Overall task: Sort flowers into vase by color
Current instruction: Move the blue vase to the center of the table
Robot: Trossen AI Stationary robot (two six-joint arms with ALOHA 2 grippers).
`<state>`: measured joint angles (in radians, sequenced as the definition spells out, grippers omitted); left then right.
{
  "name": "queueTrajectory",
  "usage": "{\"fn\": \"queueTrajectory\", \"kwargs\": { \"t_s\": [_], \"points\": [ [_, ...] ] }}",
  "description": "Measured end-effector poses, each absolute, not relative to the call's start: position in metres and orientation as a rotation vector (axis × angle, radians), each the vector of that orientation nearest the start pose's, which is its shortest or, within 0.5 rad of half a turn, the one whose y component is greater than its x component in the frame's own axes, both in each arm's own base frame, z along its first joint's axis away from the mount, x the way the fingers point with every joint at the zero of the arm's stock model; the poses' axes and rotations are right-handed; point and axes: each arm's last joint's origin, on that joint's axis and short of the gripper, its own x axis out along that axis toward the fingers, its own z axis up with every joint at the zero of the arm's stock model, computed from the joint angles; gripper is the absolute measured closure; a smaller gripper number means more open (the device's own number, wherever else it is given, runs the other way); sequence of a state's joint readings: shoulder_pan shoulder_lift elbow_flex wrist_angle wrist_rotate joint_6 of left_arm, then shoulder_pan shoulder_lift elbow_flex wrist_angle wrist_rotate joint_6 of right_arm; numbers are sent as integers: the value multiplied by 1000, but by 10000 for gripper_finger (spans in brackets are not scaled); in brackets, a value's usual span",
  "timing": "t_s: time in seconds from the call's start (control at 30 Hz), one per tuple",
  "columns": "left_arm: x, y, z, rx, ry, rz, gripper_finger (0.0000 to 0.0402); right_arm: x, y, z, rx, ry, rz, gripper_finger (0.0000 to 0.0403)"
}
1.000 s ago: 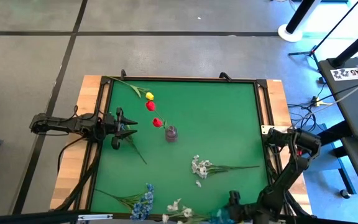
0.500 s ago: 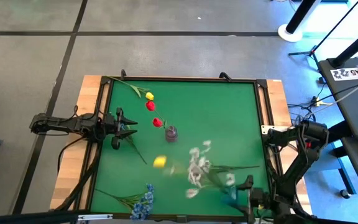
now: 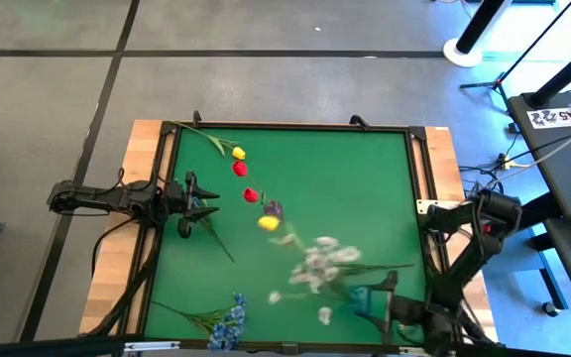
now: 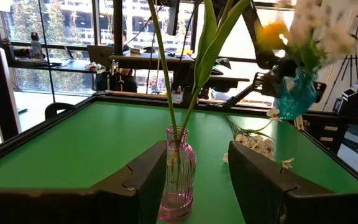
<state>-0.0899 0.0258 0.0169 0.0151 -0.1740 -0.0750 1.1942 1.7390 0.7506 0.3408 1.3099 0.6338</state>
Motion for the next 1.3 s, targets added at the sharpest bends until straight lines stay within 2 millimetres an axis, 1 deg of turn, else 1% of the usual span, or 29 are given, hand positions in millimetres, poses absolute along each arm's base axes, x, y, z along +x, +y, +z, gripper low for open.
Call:
{"fn": "queueTrajectory", "kwargs": {
  "t_s": [0.1,0.17,0.2,0.27,0.37,0.47,0.5,0.57,0.63,0.67,0.8,0.97,1.13,1.23,1.3],
  "points": [
    [98,-4,169,-76,-10,83,234,163,272,153,-86,184,-140,108],
    [98,-4,169,-76,-9,83,234,177,267,163,-145,166,-120,108],
    [98,-4,169,-75,-9,84,234,184,263,170,-150,148,-88,108],
    [98,-4,169,-75,-9,84,234,197,250,181,-96,86,8,108],
    [98,-4,169,-76,-9,84,234,212,218,186,-45,-42,110,108],
    [98,-4,169,-76,-9,84,234,217,182,192,26,-237,175,108],
    [98,-4,169,-76,-9,84,234,216,170,193,48,-309,207,108],
    [98,-4,169,-75,-9,84,234,219,150,194,34,-340,274,108],
    [98,-4,169,-76,-9,83,234,219,135,196,46,-362,349,108],
    [98,-4,169,-75,-10,84,234,222,129,200,53,-380,360,107],
    [98,-4,169,-76,-9,84,234,223,119,209,54,-425,367,98],
    [98,-4,169,-75,-9,84,234,221,114,213,63,-438,349,107],
    [98,-4,169,-76,-9,84,234,219,110,207,34,-337,258,102],
    [98,-4,169,-75,-9,84,234,221,107,200,-36,-232,152,86],
    [98,-4,169,-75,-9,84,234,221,105,196,-87,-168,67,83]
  ]
}}
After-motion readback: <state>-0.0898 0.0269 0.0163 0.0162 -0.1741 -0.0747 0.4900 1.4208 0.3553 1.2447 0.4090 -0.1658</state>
